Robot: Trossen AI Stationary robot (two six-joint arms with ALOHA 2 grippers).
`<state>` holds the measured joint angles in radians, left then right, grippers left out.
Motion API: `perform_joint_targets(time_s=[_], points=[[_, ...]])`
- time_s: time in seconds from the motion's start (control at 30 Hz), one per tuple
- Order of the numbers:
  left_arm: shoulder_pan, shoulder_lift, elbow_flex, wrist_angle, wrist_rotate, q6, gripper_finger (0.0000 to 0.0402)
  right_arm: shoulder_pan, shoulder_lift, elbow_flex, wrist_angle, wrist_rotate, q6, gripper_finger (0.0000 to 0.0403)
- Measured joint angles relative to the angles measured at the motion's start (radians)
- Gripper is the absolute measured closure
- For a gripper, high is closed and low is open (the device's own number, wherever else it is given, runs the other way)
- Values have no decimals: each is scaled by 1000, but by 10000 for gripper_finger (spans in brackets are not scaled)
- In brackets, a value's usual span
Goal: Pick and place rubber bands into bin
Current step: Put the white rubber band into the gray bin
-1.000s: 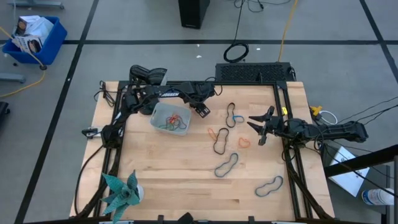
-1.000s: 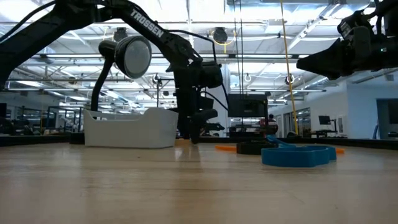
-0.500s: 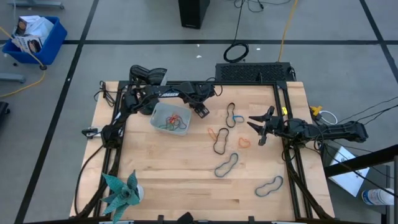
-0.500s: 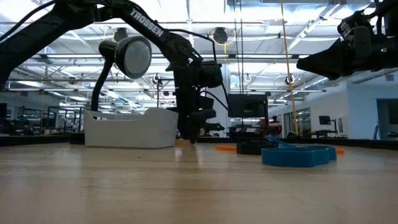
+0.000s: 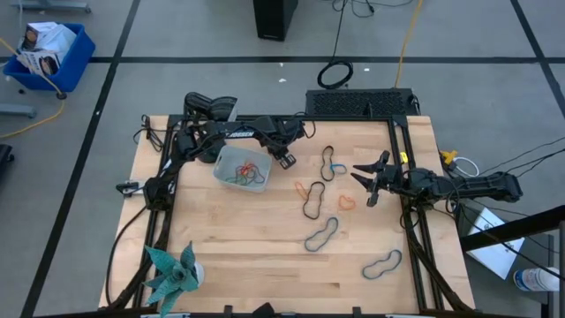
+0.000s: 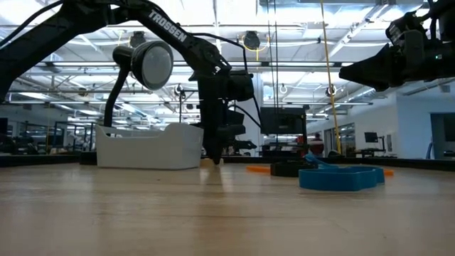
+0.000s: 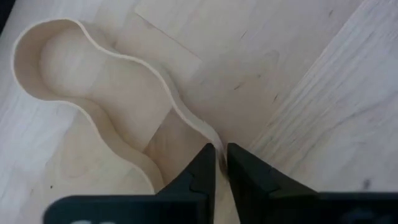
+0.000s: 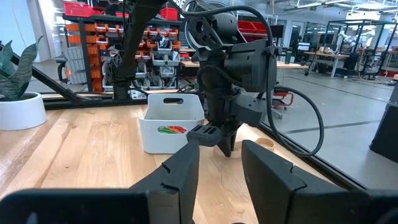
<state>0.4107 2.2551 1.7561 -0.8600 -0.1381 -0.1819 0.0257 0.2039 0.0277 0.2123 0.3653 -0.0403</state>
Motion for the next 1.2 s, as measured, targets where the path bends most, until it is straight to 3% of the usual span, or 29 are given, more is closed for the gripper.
perform_joint_targets(time_s=[0.1,0.53,0.93,1.2], points=[[0,0,0,0,15,45,392,0,0,0,0,0,1,287],[-8,-101,1,9,7,123,397,0,0,0,0,0,-2,287],[-35,-467,2,119,59,177,397,0,0,0,0,0,0,287],[-46,-699,2,12,141,198,397,0,0,0,0,0,1,287]])
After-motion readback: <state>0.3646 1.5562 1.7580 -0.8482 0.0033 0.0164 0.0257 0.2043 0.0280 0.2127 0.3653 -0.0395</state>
